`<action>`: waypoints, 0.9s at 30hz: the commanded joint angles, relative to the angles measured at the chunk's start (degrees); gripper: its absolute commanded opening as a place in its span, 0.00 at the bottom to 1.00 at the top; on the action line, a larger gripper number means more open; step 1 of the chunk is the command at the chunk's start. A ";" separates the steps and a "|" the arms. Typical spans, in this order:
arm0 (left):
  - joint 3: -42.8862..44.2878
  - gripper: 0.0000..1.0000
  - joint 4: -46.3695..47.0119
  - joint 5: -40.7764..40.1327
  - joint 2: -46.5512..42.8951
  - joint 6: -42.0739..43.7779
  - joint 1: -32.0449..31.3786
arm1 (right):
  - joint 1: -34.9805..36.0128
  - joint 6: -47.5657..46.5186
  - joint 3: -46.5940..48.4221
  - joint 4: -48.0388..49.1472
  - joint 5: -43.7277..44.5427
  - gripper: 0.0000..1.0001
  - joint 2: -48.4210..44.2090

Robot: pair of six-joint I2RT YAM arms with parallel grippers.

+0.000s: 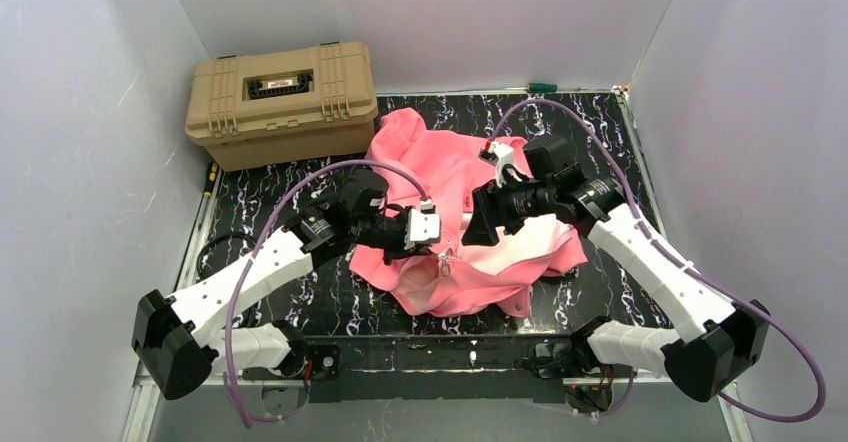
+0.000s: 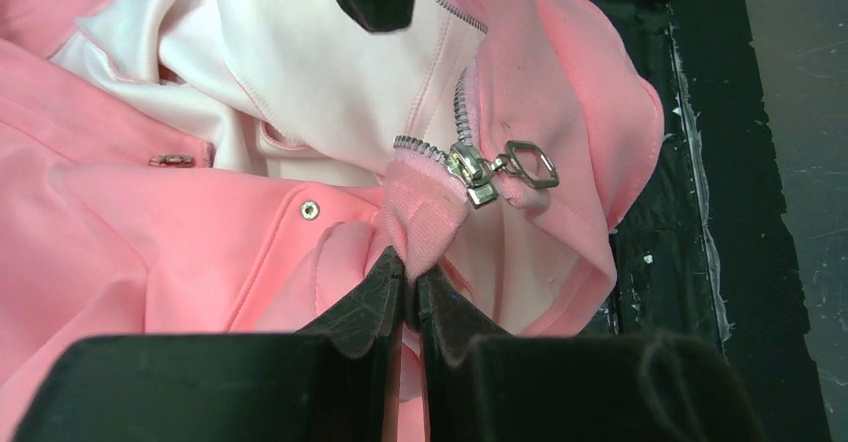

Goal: Zip up the jacket

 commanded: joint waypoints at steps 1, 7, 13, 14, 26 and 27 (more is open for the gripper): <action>2.93 0.00 -2.32 3.16 1.32 -0.95 0.90 | 0.97 -1.71 0.89 3.89 10.44 0.87 -7.41; 3.58 0.00 -1.87 3.51 2.88 -3.78 1.67 | 8.27 -4.17 -5.24 12.41 23.24 0.84 -17.83; 4.00 0.00 -2.86 4.20 4.73 -5.77 3.41 | 15.23 -5.04 -7.81 15.21 27.97 0.65 -18.80; 3.73 0.00 -3.10 4.19 4.98 -5.57 3.66 | 17.40 -5.35 -8.11 15.48 28.45 0.64 -18.57; 3.33 0.00 -4.86 3.85 8.55 -6.53 6.67 | 38.45 -11.20 -13.49 20.24 51.66 0.64 -16.93; 3.58 0.00 -5.00 4.17 8.75 -6.85 6.79 | 40.95 -12.04 -14.07 21.18 54.89 0.62 -16.76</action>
